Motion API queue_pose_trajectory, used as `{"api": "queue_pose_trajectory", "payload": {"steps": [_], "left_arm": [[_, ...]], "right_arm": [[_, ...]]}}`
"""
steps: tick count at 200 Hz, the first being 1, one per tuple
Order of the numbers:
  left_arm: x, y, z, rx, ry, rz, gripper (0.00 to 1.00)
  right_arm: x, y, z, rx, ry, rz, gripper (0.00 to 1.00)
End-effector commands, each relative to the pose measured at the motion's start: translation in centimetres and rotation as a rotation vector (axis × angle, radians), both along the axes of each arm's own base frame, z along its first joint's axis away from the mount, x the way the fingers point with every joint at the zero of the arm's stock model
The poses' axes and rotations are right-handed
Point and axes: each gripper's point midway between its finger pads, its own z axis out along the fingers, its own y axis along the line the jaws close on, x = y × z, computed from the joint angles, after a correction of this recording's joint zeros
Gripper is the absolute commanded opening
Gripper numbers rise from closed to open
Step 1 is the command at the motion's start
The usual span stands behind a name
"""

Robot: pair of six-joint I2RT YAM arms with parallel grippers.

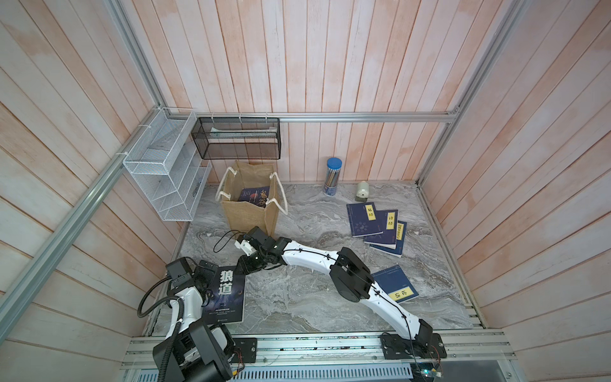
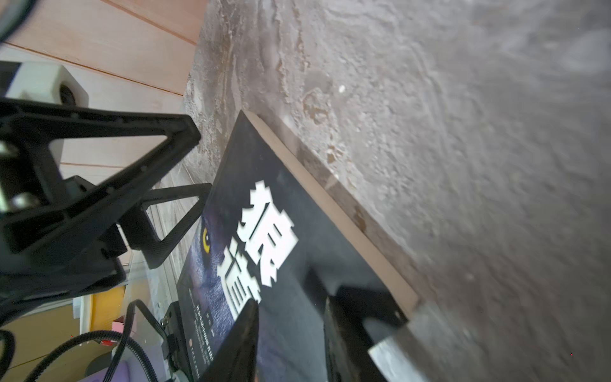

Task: Put the books into the canvas bag
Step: Move the book to the center of the board.

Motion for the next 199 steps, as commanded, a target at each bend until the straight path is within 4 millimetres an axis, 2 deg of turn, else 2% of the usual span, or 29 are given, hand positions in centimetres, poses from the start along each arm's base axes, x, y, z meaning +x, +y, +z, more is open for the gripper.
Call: {"api": "queue_pose_trajectory", "payload": {"steps": [1,44,69,102,151,176,199], "left_arm": [[-1.3,-4.4,-2.2,-0.158,0.054,-0.048,1.00],[-1.3,-8.7,-2.3,-0.175,0.063,-0.142,1.00],[-1.7,-11.4,-2.7,-0.188,0.084,-0.196,1.00],[-2.0,-16.3,-3.0,-0.215,0.109,-0.309,1.00],[-0.4,-22.4,-1.4,-0.219,0.095,-0.469,1.00],[0.4,-23.8,-0.9,-0.215,0.083,-0.523,1.00],[0.3,-24.1,-1.0,-0.199,0.085,-0.558,0.99]], "right_arm": [[2.1,-1.6,1.4,0.014,-0.047,-0.074,0.35],[4.8,-6.6,0.8,-0.020,-0.066,-0.170,0.34],[6.5,-10.6,-0.3,-0.040,-0.051,-0.252,0.34],[7.7,-14.6,-1.1,-0.068,-0.048,-0.315,0.34],[8.5,-17.8,-0.3,-0.105,-0.094,-0.352,0.34],[8.4,-19.3,0.0,-0.145,-0.107,-0.351,0.35],[7.6,-20.5,0.3,-0.164,-0.114,-0.351,0.39]]}}
